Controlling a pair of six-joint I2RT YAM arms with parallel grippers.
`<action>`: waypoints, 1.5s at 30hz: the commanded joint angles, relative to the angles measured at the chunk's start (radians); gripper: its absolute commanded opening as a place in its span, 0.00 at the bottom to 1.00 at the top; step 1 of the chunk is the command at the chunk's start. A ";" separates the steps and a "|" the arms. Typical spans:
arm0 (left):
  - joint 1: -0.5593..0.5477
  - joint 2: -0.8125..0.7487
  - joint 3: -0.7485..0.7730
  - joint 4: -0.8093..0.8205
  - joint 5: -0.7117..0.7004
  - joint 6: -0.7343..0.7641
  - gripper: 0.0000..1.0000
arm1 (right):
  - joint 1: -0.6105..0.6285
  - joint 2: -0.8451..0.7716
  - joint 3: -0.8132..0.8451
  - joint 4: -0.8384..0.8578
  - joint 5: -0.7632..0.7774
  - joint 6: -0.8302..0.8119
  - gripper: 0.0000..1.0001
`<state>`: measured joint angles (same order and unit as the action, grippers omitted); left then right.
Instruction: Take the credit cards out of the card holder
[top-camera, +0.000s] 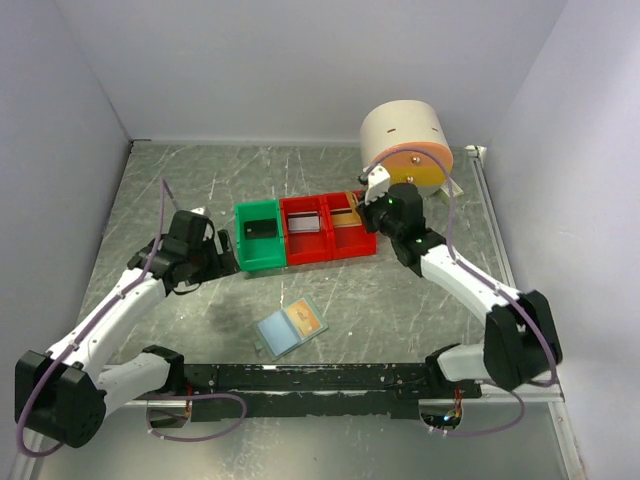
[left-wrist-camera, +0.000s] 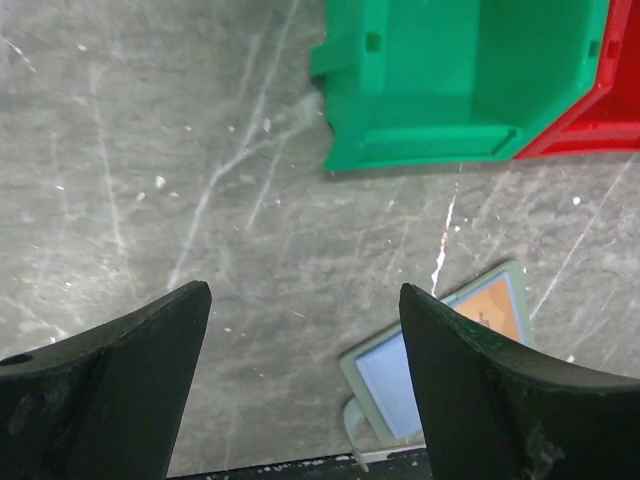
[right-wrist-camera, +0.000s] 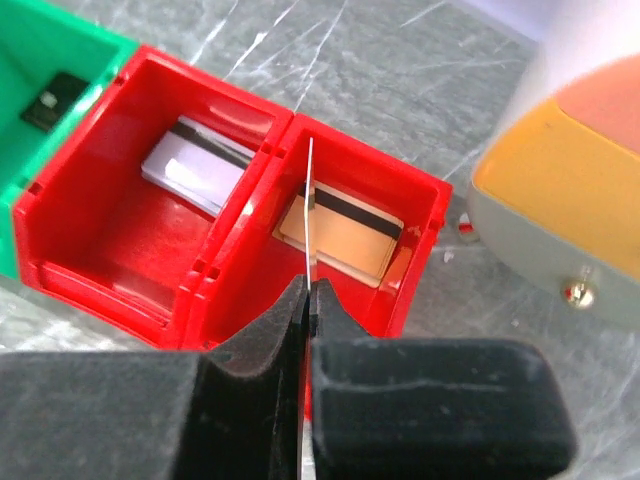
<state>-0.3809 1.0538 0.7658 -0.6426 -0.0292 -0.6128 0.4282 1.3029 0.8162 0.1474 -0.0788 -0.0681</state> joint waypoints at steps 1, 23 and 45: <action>0.073 -0.029 0.003 0.029 0.078 0.124 0.89 | -0.001 0.103 0.081 -0.038 -0.106 -0.248 0.00; 0.077 -0.021 0.009 0.018 -0.027 0.118 0.87 | 0.004 0.436 0.149 0.146 -0.040 -0.891 0.00; 0.077 -0.018 0.007 0.021 -0.034 0.117 0.86 | 0.005 0.599 0.231 0.075 -0.081 -0.991 0.17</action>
<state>-0.3092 1.0458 0.7654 -0.6262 -0.0483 -0.5041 0.4332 1.8950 1.0237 0.2661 -0.1410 -1.0496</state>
